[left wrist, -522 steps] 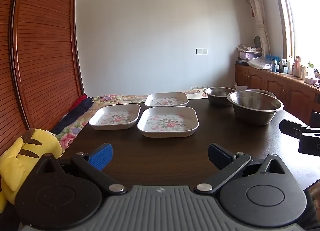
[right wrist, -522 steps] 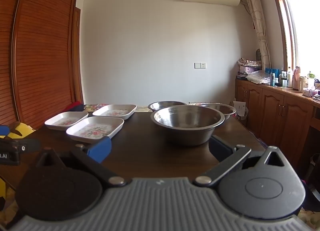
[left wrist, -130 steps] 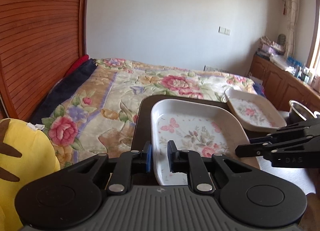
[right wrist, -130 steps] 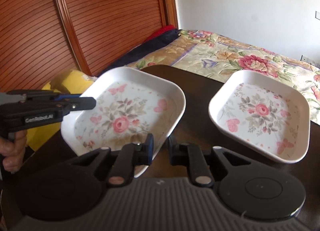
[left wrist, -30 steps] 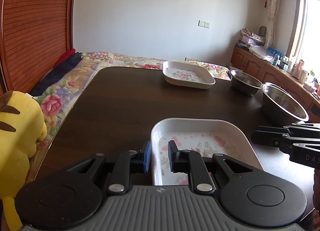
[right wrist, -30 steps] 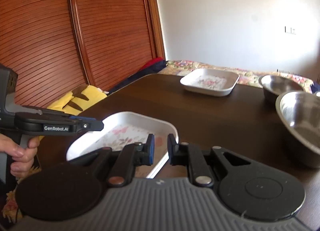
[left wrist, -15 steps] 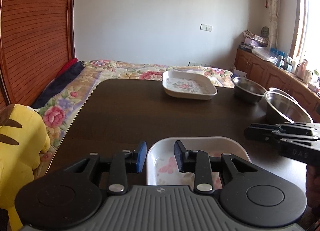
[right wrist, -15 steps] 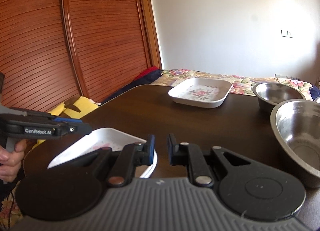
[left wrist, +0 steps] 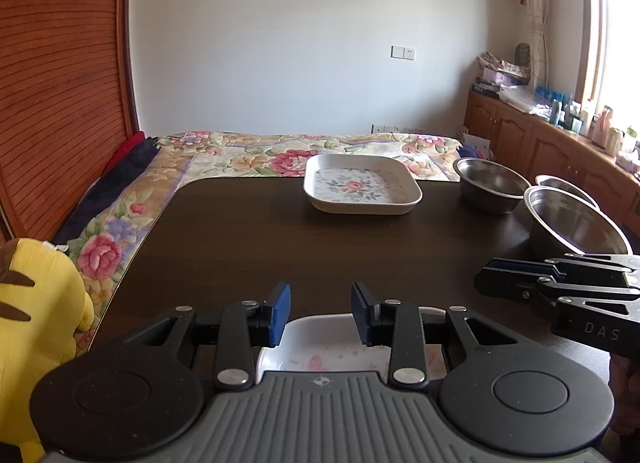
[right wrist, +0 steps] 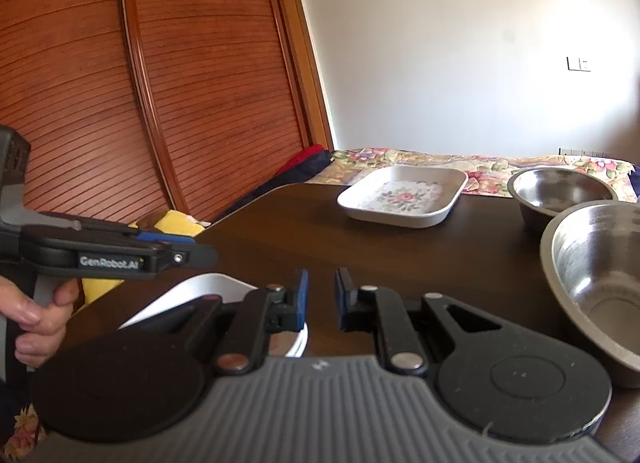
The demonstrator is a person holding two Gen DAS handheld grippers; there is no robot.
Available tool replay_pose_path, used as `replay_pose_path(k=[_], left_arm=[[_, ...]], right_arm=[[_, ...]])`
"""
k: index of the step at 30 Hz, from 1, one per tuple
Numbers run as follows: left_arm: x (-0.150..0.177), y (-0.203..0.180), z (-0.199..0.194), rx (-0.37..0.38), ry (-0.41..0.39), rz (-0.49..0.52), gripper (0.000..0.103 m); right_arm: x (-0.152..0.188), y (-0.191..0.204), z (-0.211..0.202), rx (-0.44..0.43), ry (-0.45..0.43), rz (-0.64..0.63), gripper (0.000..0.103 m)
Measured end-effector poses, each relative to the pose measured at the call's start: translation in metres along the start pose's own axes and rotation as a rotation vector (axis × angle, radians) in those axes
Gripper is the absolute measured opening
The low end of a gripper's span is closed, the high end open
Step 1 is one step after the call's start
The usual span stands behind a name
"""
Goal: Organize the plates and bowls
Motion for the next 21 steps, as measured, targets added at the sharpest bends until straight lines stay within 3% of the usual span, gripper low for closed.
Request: replay_pose_path(k=[10, 15, 21], left_arm=[[-0.033, -0.01, 0.011, 0.04, -0.04, 0.064, 0.041], [-0.052, -0.008, 0.02, 0.061, -0.063, 0.093, 0.049], [-0.073, -0.005, 0.031, 0.091, -0.084, 0.121, 0.055]], right_arm=[[-0.03, -0.003, -0.006, 0.046, -0.016, -0.051, 0.017], [-0.054, -0.013, 0.003, 0.088, -0.008, -0.059, 0.024], [-0.081, -0.026, 0.021, 0.139, 0.023, -0.079, 0.024]])
Point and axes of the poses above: each gripper's, at about its wrist camera, not at the fingertips, and z roughly the way its jaws point, y to its left, x to its underside, the point moved 4 cm from there along z, roughly the way its jaws point, and after that the axes turned 15 degrees about z, right-handed, at the moved point
